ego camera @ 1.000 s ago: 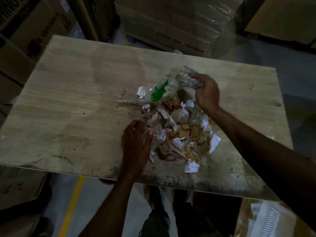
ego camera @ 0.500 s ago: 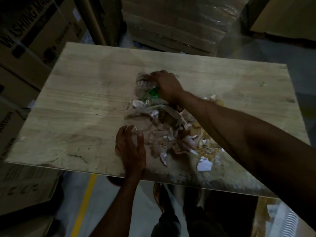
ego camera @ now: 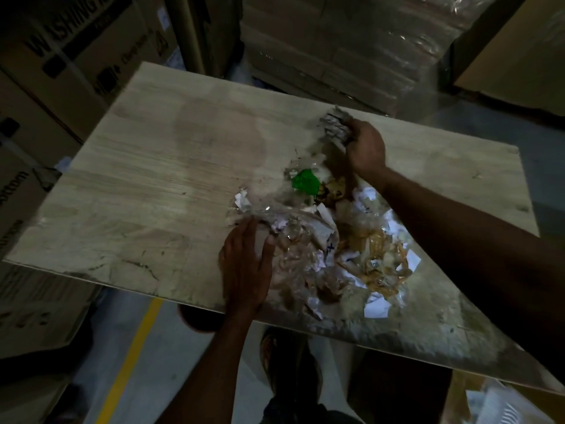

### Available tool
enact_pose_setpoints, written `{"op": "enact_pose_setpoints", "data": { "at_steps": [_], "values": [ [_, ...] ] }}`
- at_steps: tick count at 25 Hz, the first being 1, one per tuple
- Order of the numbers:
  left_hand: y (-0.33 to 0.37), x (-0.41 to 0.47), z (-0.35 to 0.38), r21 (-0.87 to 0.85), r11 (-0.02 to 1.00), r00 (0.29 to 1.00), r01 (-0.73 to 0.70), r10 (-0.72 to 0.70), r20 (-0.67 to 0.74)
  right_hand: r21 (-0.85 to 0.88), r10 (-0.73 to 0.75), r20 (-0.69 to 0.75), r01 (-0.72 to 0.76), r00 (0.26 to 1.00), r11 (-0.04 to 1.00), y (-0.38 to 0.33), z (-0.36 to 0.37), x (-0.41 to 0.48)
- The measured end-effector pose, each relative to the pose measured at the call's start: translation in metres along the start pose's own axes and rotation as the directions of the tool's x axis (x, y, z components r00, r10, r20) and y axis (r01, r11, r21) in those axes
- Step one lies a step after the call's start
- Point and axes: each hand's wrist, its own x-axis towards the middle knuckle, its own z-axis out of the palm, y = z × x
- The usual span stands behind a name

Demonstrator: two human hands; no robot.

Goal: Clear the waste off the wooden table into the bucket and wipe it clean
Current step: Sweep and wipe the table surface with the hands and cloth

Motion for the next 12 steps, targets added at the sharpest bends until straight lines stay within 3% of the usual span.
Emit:
{"op": "enact_pose_setpoints", "data": {
  "at_steps": [3,5,8,10,12],
  "values": [
    [-0.001,0.001,0.003,0.088,0.995,0.998,-0.053,0.051,0.019,-0.138,0.009,0.236,0.024,0.972,0.990,0.007,0.018,0.015],
    [0.000,0.003,0.003,0.110,0.990,0.996,-0.084,0.080,0.037,-0.182,-0.133,0.316,0.198,0.939,0.963,0.003,0.033,0.013],
    [0.001,-0.001,0.002,0.003,0.999,0.999,-0.038,0.038,0.003,-0.120,-0.331,0.393,0.405,0.858,0.906,-0.010,0.037,-0.001],
    [0.002,-0.004,0.001,-0.043,0.999,0.999,-0.023,0.022,-0.023,-0.090,-0.385,0.375,0.447,0.843,0.890,-0.011,0.026,-0.013],
    [0.004,-0.004,-0.002,-0.075,0.997,0.999,-0.013,0.010,-0.038,-0.044,-0.369,0.214,0.386,0.904,0.921,-0.009,0.005,-0.021]
  ]
}}
